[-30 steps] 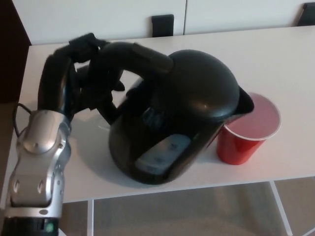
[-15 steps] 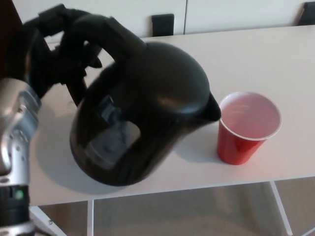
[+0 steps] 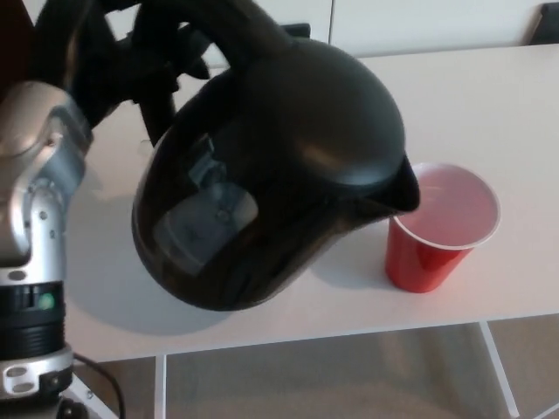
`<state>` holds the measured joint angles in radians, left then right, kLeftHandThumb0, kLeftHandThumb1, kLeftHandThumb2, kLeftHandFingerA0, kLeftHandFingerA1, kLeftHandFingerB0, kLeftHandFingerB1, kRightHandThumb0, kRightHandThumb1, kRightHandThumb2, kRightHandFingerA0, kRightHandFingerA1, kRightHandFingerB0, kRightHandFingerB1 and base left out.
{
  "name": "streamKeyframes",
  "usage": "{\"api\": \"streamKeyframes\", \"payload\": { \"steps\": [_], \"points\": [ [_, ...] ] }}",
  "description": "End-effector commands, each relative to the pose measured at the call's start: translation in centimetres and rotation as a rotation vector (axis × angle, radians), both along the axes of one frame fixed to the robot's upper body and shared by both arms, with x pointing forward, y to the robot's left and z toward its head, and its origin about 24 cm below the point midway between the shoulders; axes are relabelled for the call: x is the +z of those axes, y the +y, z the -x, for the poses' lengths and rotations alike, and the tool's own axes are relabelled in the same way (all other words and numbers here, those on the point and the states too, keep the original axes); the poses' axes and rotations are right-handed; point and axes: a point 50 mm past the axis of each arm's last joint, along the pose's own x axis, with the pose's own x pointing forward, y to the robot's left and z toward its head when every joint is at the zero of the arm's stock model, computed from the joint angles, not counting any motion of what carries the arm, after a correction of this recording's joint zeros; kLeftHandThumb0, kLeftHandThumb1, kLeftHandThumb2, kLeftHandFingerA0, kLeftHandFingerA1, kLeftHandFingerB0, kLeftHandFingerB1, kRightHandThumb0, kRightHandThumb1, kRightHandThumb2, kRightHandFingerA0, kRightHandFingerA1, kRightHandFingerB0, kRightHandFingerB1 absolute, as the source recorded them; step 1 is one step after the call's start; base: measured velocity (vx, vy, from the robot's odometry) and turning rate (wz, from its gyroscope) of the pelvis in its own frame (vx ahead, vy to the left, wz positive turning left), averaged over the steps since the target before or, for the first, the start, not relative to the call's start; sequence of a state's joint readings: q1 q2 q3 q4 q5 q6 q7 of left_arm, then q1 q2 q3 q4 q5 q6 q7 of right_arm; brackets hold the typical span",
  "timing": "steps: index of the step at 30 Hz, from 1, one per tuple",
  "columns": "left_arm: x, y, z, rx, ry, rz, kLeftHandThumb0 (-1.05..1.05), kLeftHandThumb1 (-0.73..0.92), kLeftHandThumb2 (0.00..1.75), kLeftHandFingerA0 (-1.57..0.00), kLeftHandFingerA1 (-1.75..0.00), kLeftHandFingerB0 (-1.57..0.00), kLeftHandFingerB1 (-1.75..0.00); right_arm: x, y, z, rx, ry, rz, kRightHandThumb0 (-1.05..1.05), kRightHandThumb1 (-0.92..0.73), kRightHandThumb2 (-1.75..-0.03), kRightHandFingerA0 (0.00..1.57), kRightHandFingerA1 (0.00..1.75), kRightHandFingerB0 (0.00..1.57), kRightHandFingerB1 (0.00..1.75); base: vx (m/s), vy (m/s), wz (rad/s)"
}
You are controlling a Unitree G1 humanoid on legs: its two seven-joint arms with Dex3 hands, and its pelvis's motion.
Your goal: The robot walk towards a table in front and uses its left hand to pick up the pot from the base and pour water to the cup on the right hand side
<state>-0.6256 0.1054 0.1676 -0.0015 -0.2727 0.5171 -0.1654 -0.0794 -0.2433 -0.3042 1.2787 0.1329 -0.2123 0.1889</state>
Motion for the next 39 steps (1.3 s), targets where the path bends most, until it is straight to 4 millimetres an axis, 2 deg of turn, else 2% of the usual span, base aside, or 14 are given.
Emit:
{"api": "streamKeyframes", "payload": {
  "steps": [1, 4, 5, 8, 11, 12, 13, 17, 21, 29, 30, 34, 38, 39],
  "points": [
    [3.3, -3.1, -0.4, 0.143, -0.197, -0.208, -0.15, 0.75, 0.76, -1.01, -1.40, -0.81, -1.13, 0.6, -0.8, -0.3, 0.016, -0.015, 0.036, -0.30, -0.56, -0.56, 0.66, 0.47, 0.57, 0.44, 0.00, 0.000, 0.00],
    [3.7, -3.9, -0.5, 0.172, -0.208, -0.256, -0.15, 0.75, 0.76, -1.01, -1.40, -0.81, -1.13, 0.5, -0.7, -0.3, 0.013, -0.013, 0.036, -0.30, -0.56, -0.56, 0.66, 0.47, 0.57, 0.44, 0.00, 0.000, 0.00],
    [4.1, -5.0, -0.7, 0.187, -0.250, -0.317, -0.13, 0.80, 0.72, -0.95, -1.49, -0.77, -1.14, 0.6, -0.7, -0.6, 0.003, -0.019, 0.020, -0.28, -0.56, -0.56, 0.67, 0.48, 0.57, 0.44, 0.00, 0.000, 0.00],
    [4.3, -5.9, -0.8, 0.209, -0.291, -0.381, -0.12, 0.78, 0.72, -0.97, -1.43, -0.80, -1.07, 0.6, -0.6, -0.8, -0.006, -0.025, 0.006, -0.29, -0.55, -0.56, 0.67, 0.48, 0.58, 0.44, 0.00, 0.000, 0.00],
    [4.4, -6.4, -1.0, 0.230, -0.323, -0.435, -0.12, 0.78, 0.72, -0.97, -1.43, -0.80, -1.07, 0.6, -0.6, -0.9, -0.014, -0.029, -0.004, -0.29, -0.55, -0.56, 0.67, 0.48, 0.58, 0.44, 0.00, 0.000, 0.00],
    [4.5, -7.4, -1.1, 0.252, -0.371, -0.530, -0.10, 0.77, 0.69, -0.95, -1.51, -0.78, -1.18, 0.7, -0.7, -1.3, -0.003, -0.023, 0.004, -0.33, -0.53, -0.55, 0.66, 0.49, 0.56, 0.44, 0.00, 0.000, 0.00],
    [4.6, -7.6, -1.1, 0.258, -0.386, -0.550, -0.06, 0.76, 0.69, -0.91, -1.51, -0.77, -1.19, 0.8, -0.7, -1.4, -0.003, -0.025, 0.001, -0.32, -0.53, -0.56, 0.66, 0.50, 0.56, 0.45, 0.00, 0.000, 0.00],
    [4.7, -7.7, -1.2, 0.293, -0.412, -0.600, -0.08, 0.75, 0.68, -0.93, -1.56, -0.75, -1.22, 0.8, -0.7, -1.5, 0.006, -0.021, 0.007, -0.31, -0.54, -0.56, 0.66, 0.50, 0.57, 0.45, 0.00, 0.000, 0.00],
    [5.0, -7.5, -1.4, 0.300, -0.424, -0.600, -0.05, 0.74, 0.70, -0.91, -1.50, -0.76, -1.21, 0.8, -0.6, -1.6, 0.023, -0.006, 0.025, -0.32, -0.54, -0.56, 0.67, 0.48, 0.58, 0.44, 0.00, 0.000, 0.00],
    [5.9, -7.0, -1.7, 0.332, -0.438, -0.609, -0.06, 0.76, 0.71, -0.94, -1.50, -0.75, -1.20, 0.7, -0.4, -1.6, 0.031, 0.000, 0.017, -0.32, -0.53, -0.55, 0.69, 0.49, 0.59, 0.44, 0.00, 0.000, 0.00],
    [6.3, -6.9, -1.7, 0.338, -0.454, -0.617, -0.10, 0.77, 0.75, -1.00, -1.49, -0.79, -1.16, 0.7, -0.5, -1.5, 0.036, 0.003, 0.021, -0.32, -0.56, -0.56, 0.69, 0.48, 0.58, 0.43, 0.00, 0.000, 0.00],
    [7.4, -6.4, -1.6, 0.350, -0.489, -0.628, -0.10, 0.76, 0.75, -0.98, -1.53, -0.77, -1.20, 0.7, -0.5, -1.5, 0.038, 0.007, 0.022, -0.32, -0.53, -0.55, 0.70, 0.49, 0.57, 0.44, 0.00, 0.000, 0.00],
    [7.5, -6.4, -1.6, 0.351, -0.491, -0.628, -0.10, 0.76, 0.75, -0.98, -1.53, -0.77, -1.20, 0.7, -0.4, -1.5, 0.037, 0.008, 0.022, -0.32, -0.53, -0.55, 0.70, 0.49, 0.57, 0.44, 0.00, 0.000, 0.00],
    [8.1, -5.9, -1.6, 0.361, -0.495, -0.616, -0.10, 0.77, 0.72, -0.97, -1.48, -0.78, -1.16, 0.6, -0.4, -1.5, 0.040, 0.011, 0.023, -0.39, -0.44, -0.72, 0.64, 0.58, 0.52, 0.53, 0.00, 0.000, 0.00]
  ]
}}
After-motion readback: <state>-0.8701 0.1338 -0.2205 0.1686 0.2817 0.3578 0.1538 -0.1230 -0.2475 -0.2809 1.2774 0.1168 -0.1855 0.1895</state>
